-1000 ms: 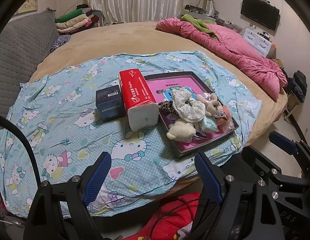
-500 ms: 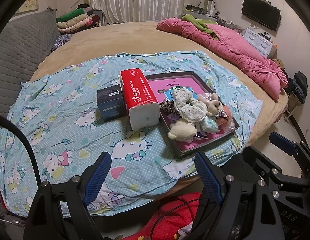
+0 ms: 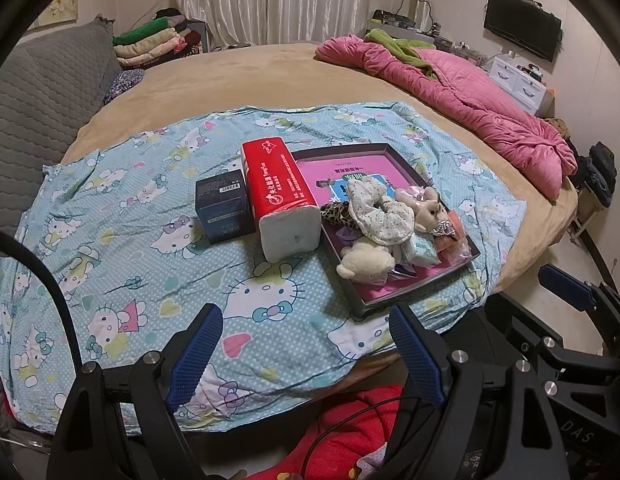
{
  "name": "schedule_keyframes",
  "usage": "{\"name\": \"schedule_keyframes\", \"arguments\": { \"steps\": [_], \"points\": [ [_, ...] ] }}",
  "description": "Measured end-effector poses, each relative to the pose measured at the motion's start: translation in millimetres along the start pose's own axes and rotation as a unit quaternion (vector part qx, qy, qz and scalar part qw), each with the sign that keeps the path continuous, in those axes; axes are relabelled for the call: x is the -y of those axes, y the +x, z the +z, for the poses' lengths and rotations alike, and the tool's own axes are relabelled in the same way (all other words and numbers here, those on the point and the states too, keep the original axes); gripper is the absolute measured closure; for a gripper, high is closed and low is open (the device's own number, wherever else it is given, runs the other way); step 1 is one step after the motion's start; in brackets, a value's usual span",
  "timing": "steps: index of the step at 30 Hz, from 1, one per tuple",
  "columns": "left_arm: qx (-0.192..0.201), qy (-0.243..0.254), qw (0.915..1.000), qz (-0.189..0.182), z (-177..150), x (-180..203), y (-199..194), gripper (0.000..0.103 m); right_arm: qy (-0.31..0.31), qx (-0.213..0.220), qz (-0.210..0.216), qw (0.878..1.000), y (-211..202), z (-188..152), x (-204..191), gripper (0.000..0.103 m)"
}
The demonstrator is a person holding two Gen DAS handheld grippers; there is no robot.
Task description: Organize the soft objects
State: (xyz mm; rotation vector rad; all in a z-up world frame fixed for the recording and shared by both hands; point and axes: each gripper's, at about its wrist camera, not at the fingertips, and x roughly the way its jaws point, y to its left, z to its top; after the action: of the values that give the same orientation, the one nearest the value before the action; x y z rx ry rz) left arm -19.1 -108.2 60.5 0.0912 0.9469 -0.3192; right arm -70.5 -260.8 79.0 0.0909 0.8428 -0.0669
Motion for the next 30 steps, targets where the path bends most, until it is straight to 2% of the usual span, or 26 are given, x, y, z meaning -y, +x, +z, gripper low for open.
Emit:
{"name": "schedule_keyframes", "arguments": {
  "steps": [30],
  "points": [
    [-0.002,0.000,1.0000,0.003,-2.8,-3.1,-1.0,0.018,0.003,-0.002,0.000,1.000,1.9,-0.3,0.7,0.021]
  ]
}}
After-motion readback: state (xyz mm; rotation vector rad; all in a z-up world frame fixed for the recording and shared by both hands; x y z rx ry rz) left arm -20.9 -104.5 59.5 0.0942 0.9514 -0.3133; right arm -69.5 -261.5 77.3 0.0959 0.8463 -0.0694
